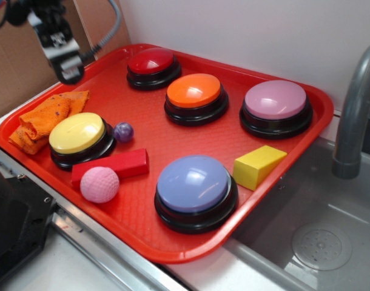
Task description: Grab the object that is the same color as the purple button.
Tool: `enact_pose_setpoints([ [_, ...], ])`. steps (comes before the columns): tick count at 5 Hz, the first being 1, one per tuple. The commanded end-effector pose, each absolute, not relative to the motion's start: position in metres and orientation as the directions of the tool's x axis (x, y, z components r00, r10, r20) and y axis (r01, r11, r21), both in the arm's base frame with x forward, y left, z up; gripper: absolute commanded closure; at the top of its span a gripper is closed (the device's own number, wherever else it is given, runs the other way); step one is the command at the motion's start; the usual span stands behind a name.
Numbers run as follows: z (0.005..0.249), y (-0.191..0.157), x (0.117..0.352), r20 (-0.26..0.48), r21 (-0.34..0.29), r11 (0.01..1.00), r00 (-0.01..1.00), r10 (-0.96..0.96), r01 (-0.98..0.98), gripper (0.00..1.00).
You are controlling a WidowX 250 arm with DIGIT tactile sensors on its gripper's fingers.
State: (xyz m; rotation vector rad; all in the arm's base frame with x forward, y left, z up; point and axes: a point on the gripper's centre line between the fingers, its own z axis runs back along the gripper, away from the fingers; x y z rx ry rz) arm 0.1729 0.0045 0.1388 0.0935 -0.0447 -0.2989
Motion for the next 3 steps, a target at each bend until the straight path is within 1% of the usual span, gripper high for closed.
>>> enact_pose_setpoints([
  [1, 0.07, 0.008, 0.211, 0.081, 0.115, 0.869, 0.868, -0.491, 0.481, 0.0],
  [2, 0.044, 0.005, 0.222, 0.098, 0.095, 0.844, 0.839, -0.535, 0.527, 0.0],
  [3, 0.031, 0.005, 0.225, 0.099, 0.063, 0.841, 0.835, -0.541, 0.537, 0.0],
])
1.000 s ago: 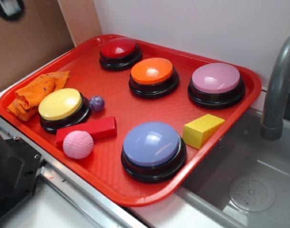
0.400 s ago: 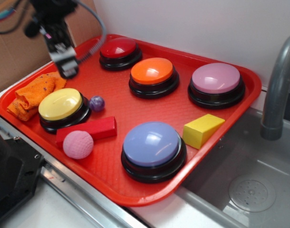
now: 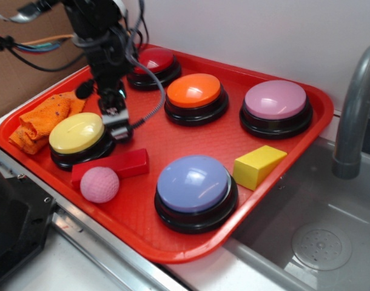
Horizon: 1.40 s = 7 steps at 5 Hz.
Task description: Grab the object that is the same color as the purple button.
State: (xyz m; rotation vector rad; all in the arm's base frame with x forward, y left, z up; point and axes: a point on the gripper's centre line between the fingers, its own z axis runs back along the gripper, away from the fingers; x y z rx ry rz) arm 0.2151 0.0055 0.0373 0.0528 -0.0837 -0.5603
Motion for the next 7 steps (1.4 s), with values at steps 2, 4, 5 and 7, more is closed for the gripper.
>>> enact_pose_setpoints([
  [2, 0.022, 0.007, 0.224, 0.137, -0.026, 0.855, 0.849, -0.51, 0.518, 1.0],
  [4, 0.032, 0.01, 0.224, 0.084, -0.022, 0.9, 0.898, -0.432, 0.435, 1.0],
  [5, 0.061, 0.01, 0.227, -0.032, 0.065, 0.952, 0.954, -0.297, 0.299, 1.0],
  [7, 0.147, -0.002, 0.235, 0.037, 0.114, 0.992, 0.998, -0.051, 0.046, 1.0],
])
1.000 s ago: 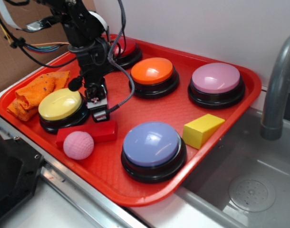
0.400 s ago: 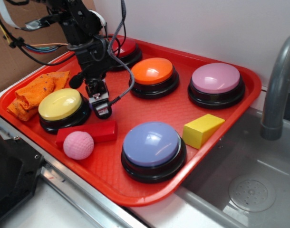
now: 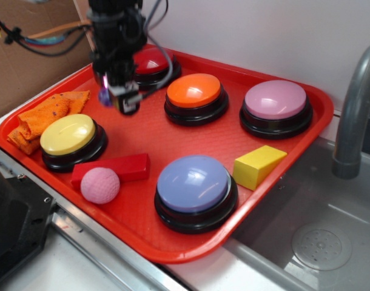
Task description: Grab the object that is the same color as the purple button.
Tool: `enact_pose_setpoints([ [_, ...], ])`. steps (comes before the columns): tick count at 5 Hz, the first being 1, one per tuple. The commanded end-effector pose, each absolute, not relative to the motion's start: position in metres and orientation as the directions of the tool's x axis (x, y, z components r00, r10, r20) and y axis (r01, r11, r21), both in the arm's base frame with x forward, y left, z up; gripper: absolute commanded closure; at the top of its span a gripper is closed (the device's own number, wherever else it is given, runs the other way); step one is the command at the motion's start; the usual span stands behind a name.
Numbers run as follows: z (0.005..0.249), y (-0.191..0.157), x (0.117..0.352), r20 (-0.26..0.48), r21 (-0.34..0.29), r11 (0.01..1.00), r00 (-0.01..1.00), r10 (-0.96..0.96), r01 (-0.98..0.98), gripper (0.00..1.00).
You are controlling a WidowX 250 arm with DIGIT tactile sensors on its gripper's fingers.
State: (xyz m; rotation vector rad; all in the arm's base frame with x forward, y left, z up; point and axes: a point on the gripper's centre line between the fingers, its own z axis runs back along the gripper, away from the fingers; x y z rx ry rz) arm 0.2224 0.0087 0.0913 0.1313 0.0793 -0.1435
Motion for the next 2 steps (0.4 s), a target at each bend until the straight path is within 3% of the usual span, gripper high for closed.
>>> enact_pose_setpoints([
  [1, 0.1609, -0.0075, 0.2388, 0.094, 0.11, 0.994, 0.995, 0.017, -0.027, 1.0],
  [2, 0.1511, -0.0034, 0.2392, -0.001, 0.105, 0.994, 1.0, 0.028, -0.028, 1.0],
])
